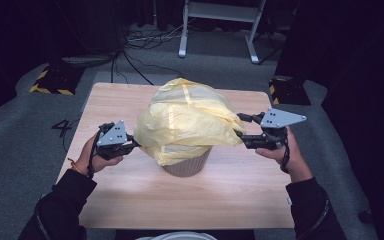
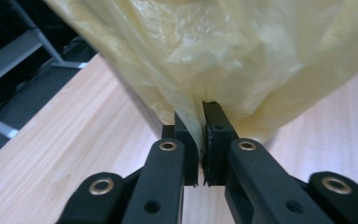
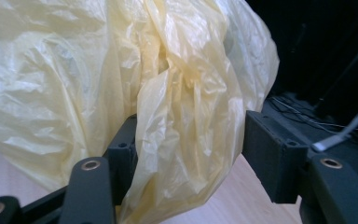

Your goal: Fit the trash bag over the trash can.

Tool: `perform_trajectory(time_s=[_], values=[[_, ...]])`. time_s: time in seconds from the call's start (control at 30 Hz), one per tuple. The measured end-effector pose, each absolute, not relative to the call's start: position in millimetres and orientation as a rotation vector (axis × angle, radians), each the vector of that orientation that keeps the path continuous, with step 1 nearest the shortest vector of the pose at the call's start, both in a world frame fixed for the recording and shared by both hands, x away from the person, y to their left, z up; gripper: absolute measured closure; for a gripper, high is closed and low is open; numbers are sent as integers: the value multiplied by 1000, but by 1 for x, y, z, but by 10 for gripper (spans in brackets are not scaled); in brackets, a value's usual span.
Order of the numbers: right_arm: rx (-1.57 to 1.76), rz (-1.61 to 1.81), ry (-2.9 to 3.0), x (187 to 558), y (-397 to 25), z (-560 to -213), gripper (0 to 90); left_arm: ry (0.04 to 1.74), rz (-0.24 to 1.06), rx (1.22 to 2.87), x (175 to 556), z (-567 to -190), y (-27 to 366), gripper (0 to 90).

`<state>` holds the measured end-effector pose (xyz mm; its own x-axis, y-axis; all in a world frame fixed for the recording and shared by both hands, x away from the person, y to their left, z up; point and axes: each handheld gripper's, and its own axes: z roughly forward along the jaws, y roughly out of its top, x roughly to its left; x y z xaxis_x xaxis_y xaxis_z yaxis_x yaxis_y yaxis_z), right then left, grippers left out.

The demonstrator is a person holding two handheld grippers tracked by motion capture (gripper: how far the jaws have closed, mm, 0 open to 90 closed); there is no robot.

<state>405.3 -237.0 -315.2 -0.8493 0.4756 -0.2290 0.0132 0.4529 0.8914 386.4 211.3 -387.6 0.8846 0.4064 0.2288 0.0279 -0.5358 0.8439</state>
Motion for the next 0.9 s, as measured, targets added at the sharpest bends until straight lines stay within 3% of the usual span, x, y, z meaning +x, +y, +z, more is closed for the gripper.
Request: perform_trajectory(time_s=[0.4, 0.9], values=[[378, 1346, 2335, 407, -242, -334, 407, 225, 449, 2166, 375, -401, 221, 893], [446, 1244, 2357, 417, -246, -359, 373, 315, 646, 2282, 397, -408, 217, 892]])
